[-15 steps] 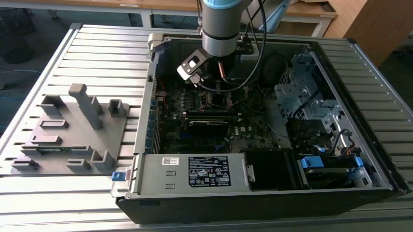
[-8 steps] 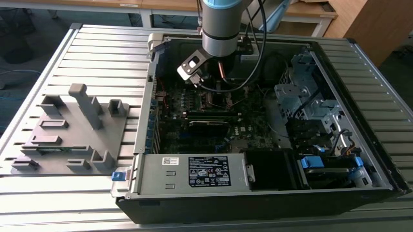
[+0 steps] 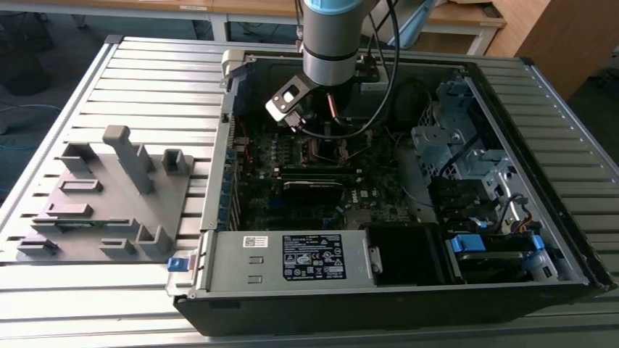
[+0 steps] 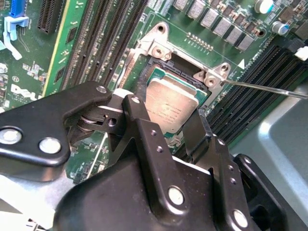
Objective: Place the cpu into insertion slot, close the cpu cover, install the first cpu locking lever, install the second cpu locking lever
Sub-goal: 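Place the cpu into insertion slot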
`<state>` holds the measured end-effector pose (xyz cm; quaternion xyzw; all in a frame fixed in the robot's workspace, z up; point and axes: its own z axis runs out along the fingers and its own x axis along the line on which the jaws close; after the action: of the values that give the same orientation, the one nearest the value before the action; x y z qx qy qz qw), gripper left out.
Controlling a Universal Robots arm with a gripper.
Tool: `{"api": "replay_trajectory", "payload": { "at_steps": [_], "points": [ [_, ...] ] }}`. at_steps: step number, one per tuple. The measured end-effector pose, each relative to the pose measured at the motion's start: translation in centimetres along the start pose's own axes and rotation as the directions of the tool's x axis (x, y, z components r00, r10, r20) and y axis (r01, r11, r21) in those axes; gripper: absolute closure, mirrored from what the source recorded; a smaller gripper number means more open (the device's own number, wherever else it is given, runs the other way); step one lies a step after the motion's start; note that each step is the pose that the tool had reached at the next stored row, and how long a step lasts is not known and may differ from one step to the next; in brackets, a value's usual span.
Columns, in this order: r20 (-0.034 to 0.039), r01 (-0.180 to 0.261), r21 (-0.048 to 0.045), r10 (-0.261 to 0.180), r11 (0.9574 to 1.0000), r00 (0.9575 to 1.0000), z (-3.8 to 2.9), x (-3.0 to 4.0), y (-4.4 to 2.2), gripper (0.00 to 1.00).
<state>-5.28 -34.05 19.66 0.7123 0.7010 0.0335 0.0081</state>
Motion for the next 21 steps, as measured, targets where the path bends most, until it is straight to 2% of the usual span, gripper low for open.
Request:
{"api": "replay_trajectory", "payload": {
  "at_steps": [21],
  "points": [
    [-0.0004, 0.003, -0.0002, -0.003, 1.0, 1.0, 0.17, -0.23, -0.01, 0.46]
  ]
}}
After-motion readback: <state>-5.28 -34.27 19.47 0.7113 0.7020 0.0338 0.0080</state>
